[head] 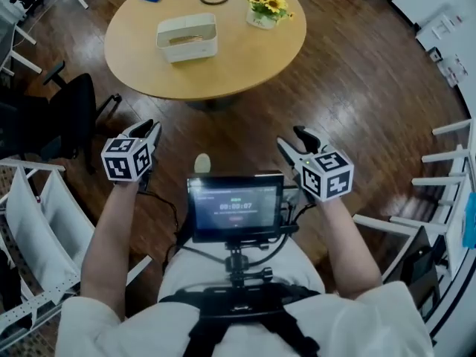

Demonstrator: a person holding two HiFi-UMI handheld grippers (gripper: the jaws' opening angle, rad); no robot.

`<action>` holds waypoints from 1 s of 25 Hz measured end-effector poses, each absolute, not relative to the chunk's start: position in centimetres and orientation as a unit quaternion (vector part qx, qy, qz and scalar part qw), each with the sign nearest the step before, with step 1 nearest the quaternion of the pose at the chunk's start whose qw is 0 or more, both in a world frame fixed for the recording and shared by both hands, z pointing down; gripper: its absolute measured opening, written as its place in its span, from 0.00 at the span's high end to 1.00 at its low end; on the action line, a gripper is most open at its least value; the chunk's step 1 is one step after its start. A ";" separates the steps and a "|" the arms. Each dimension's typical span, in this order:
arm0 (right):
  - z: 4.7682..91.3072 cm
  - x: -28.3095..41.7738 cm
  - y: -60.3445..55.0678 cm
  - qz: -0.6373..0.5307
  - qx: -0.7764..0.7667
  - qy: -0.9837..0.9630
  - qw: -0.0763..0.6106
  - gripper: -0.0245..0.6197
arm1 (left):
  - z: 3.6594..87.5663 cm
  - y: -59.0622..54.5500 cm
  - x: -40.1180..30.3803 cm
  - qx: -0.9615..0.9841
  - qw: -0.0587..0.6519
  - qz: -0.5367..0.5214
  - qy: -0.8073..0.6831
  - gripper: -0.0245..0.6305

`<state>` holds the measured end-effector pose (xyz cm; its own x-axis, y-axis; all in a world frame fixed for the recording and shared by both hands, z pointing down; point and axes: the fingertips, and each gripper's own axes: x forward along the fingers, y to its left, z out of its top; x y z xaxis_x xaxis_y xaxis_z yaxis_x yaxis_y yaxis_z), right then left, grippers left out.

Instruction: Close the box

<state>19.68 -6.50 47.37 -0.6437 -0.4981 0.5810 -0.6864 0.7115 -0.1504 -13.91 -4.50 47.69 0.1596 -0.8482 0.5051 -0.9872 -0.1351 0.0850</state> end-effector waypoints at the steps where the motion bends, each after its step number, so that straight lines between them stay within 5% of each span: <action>1: 47.7 20.0 -5.7 0.183 0.327 -0.890 0.260 0.61 | 48.0 -2.7 -13.3 0.726 0.212 0.169 -0.631 0.83; 25: 46.5 20.1 2.0 0.169 0.276 -0.911 0.257 0.61 | 47.7 12.6 -10.0 0.655 0.261 0.141 -0.695 0.83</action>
<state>20.11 2.01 46.47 -0.7156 -0.4156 0.5615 -0.5897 0.7902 -0.1667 -9.97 12.58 47.73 -0.0057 -0.8371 0.5470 -0.9840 0.1022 0.1460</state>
